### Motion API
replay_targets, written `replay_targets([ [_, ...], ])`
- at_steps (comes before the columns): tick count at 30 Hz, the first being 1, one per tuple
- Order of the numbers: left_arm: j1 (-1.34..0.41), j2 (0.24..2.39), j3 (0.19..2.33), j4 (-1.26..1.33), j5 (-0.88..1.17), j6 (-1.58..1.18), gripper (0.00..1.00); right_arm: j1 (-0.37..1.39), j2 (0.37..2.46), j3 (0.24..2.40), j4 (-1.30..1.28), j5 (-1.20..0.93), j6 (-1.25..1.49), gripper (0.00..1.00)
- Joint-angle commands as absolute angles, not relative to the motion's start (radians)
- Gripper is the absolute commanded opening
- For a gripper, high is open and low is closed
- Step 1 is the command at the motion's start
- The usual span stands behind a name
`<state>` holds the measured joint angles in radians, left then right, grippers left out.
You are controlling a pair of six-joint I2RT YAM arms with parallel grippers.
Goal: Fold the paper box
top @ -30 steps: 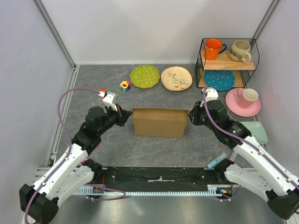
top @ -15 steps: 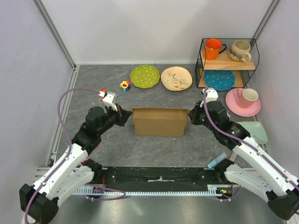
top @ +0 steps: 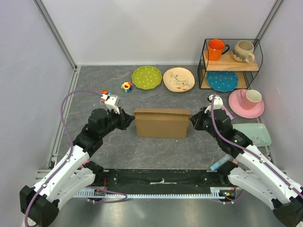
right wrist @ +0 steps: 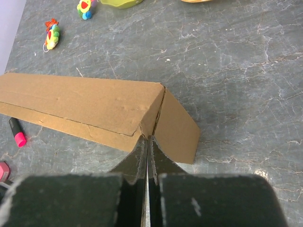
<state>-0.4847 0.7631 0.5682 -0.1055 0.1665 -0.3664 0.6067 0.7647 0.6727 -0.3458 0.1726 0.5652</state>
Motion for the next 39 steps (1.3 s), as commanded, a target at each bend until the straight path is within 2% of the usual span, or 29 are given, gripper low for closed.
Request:
replay_targets([
  [1, -0.483, 0.767, 0.659, -0.225, 0.138, -0.341, 0.25, 0.603, 0.819, 0.679, -0.488, 0.198, 0.558, 0.00],
  [5, -0.483, 0.765, 0.730, -0.245, 0.146, -0.319, 0.31, 0.604, 0.821, 0.686, -0.486, 0.204, 0.557, 0.00],
  [18, -0.483, 0.833, 0.745, -0.226, 0.143, -0.268, 0.32, 0.604, 0.818, 0.693, -0.491, 0.198, 0.554, 0.00],
  [39, -0.483, 0.902, 0.793, -0.186, 0.158, -0.270, 0.27, 0.604, 0.813, 0.675, -0.494, 0.193, 0.549, 0.00],
])
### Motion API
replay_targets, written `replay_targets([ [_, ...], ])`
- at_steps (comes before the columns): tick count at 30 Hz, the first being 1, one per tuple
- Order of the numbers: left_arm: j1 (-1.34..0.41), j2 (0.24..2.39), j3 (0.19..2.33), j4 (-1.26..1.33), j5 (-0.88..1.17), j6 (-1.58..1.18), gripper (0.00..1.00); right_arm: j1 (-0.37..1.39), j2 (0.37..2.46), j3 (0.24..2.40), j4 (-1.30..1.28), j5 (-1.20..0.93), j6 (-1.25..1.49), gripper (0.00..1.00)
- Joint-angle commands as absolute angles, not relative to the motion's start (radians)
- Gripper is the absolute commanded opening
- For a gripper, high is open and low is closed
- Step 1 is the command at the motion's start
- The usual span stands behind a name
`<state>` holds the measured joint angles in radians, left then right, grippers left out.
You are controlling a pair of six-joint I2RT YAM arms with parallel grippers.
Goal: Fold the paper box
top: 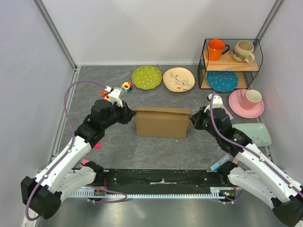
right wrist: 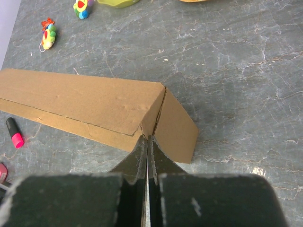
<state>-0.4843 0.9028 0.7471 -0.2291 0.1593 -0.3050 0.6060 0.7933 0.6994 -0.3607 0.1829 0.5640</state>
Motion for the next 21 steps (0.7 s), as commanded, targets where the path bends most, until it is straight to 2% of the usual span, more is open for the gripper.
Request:
replay_targets([
  [1, -0.483, 0.900, 0.795, -0.184, 0.158, -0.267, 0.26, 0.604, 0.815, 0.673, -0.494, 0.193, 0.551, 0.00],
  [2, -0.483, 0.902, 0.795, -0.184, 0.158, -0.264, 0.24, 0.604, 0.816, 0.673, -0.492, 0.193, 0.549, 0.00],
  [3, -0.483, 0.902, 0.792, -0.180, 0.158, -0.261, 0.11, 0.604, 0.818, 0.672, -0.492, 0.193, 0.551, 0.00],
  [5, -0.483, 0.905, 0.781, -0.173, 0.158, -0.262, 0.02, 0.604, 0.816, 0.670, -0.491, 0.192, 0.552, 0.00],
  [21, -0.520, 0.925, 0.542, -0.141, 0.131, -0.382, 0.02, 0.604, 0.815, 0.650, -0.476, 0.179, 0.554, 0.00],
])
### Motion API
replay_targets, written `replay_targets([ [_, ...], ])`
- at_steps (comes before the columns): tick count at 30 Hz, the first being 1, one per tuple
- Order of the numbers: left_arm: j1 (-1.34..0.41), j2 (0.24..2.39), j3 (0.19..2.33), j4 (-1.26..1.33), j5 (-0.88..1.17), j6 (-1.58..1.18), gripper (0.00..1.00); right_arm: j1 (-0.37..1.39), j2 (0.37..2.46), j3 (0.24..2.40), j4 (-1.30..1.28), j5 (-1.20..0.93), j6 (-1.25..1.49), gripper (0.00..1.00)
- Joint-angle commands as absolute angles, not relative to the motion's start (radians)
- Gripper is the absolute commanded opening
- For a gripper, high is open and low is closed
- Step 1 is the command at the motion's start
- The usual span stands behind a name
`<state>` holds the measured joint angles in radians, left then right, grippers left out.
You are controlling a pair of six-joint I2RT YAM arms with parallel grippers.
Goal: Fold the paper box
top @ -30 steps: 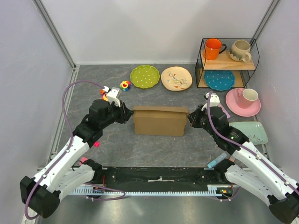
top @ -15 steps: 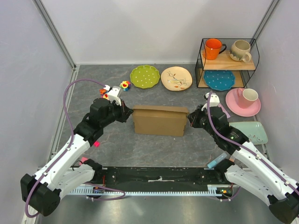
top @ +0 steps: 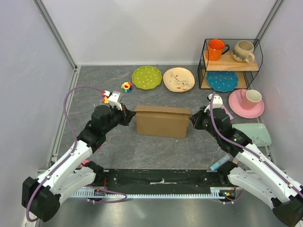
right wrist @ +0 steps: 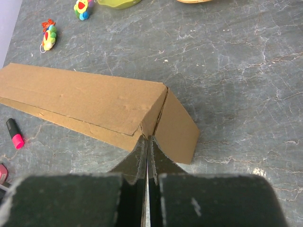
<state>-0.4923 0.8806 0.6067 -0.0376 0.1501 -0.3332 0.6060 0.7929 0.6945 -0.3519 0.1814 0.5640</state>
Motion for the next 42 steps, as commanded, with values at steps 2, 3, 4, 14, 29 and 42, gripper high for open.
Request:
replay_targets([
  [2, -0.528, 0.940, 0.552, -0.176, 0.115, -0.380, 0.02, 0.604, 0.810, 0.655, -0.476, 0.183, 0.554, 0.00],
  [3, -0.528, 0.945, 0.563, -0.184, 0.107, -0.376, 0.02, 0.604, 0.810, 0.658, -0.476, 0.184, 0.555, 0.00],
  [4, -0.528, 0.946, 0.568, -0.186, 0.106, -0.373, 0.02, 0.604, 0.807, 0.664, -0.480, 0.186, 0.555, 0.02],
  [14, -0.528, 0.948, 0.612, -0.204, 0.084, -0.345, 0.02, 0.604, 0.819, 0.794, -0.503, 0.219, 0.535, 0.29],
  [29, -0.528, 0.946, 0.630, -0.218, 0.090, -0.333, 0.02, 0.606, 0.853, 0.885, -0.494, 0.253, 0.499, 0.37],
  [42, -0.529, 0.965, 0.652, -0.216, 0.104, -0.328, 0.02, 0.604, 0.885, 0.888, -0.477, 0.265, 0.477, 0.24],
])
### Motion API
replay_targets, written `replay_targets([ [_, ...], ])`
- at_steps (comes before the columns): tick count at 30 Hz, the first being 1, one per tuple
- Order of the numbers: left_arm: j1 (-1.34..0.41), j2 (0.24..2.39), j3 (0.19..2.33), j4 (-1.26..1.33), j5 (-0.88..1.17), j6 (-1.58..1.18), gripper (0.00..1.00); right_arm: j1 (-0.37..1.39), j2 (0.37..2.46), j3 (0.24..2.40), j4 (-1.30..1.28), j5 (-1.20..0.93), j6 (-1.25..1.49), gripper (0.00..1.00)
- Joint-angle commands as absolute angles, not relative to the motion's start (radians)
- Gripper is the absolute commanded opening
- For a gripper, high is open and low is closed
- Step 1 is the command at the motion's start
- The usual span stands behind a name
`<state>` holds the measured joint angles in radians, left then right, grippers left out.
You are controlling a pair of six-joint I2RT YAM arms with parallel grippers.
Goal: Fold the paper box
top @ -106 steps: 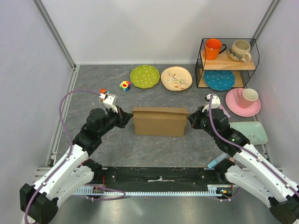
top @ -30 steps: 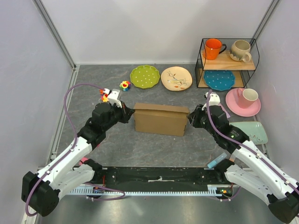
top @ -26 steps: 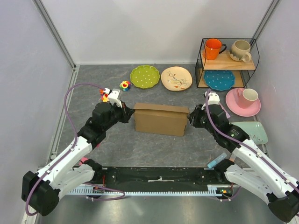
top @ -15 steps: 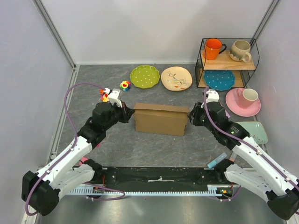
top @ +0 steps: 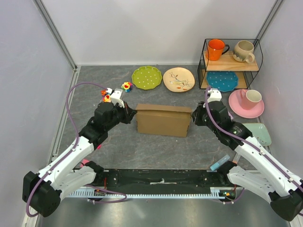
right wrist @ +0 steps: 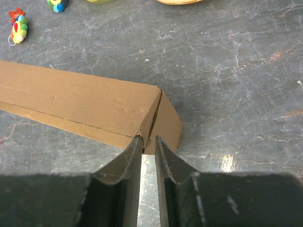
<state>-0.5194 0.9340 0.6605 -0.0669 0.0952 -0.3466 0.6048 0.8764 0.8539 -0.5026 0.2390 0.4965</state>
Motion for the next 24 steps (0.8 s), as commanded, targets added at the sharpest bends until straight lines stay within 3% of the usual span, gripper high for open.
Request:
replay_targets([
  [1, -0.528, 0.965, 0.653, -0.218, 0.106, -0.327, 0.02, 0.604, 0.888, 0.887, -0.474, 0.264, 0.476, 0.23],
  [15, -0.528, 0.971, 0.658, -0.218, 0.117, -0.318, 0.02, 0.604, 0.897, 0.893, -0.443, 0.265, 0.468, 0.22],
  [18, -0.529, 0.974, 0.658, -0.218, 0.121, -0.316, 0.02, 0.604, 0.899, 0.888, -0.436, 0.265, 0.466, 0.13],
  [19, -0.528, 0.976, 0.657, -0.218, 0.123, -0.318, 0.02, 0.604, 0.899, 0.888, -0.436, 0.265, 0.466, 0.03],
  [20, -0.528, 0.976, 0.657, -0.216, 0.123, -0.318, 0.02, 0.604, 0.899, 0.887, -0.434, 0.265, 0.466, 0.00],
  [24, -0.528, 0.977, 0.655, -0.215, 0.127, -0.319, 0.02, 0.603, 0.890, 0.861, -0.433, 0.264, 0.474, 0.00],
])
